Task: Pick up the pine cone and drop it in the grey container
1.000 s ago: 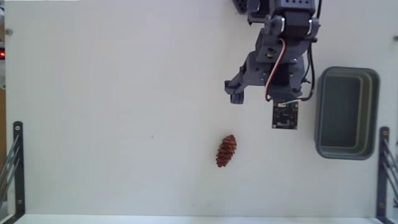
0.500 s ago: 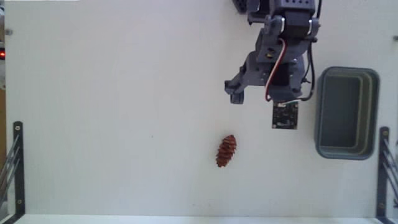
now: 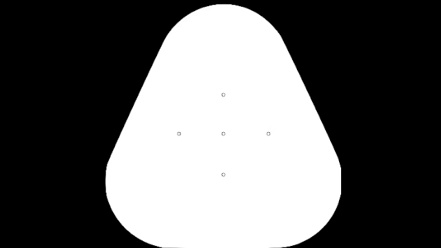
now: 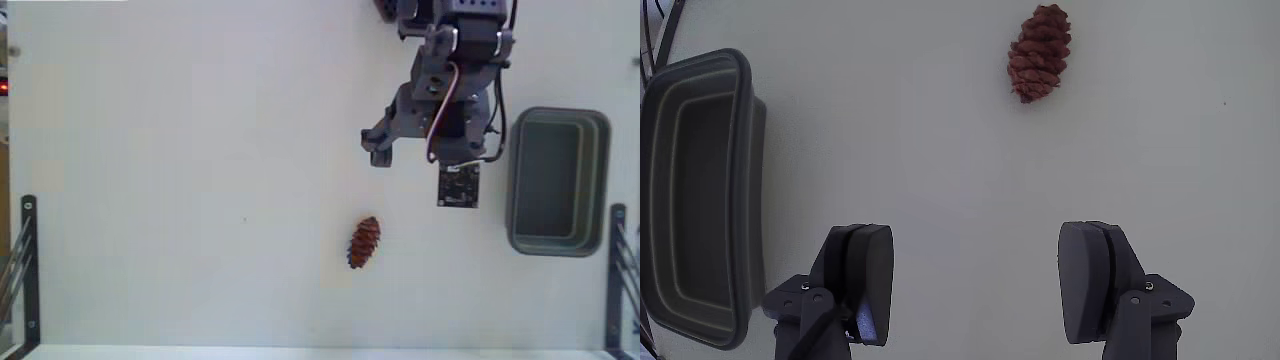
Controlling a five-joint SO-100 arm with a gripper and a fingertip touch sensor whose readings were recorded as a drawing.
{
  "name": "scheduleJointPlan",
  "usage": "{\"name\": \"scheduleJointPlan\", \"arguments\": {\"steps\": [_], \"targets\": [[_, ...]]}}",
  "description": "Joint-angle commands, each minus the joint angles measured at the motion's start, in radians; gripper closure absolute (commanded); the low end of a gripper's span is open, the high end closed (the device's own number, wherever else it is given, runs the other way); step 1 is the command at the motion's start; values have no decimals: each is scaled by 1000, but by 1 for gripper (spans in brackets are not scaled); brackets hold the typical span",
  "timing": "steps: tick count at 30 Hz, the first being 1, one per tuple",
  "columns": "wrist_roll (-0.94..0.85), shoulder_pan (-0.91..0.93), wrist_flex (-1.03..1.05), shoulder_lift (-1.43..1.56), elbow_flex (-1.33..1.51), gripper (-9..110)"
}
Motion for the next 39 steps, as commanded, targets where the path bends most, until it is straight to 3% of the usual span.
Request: {"name": "scheduleJointPlan", "arguments": {"steps": [1, 39], "targets": [[5, -11, 21, 44, 2, -9], [5, 51, 21, 44, 2, -9]]}}
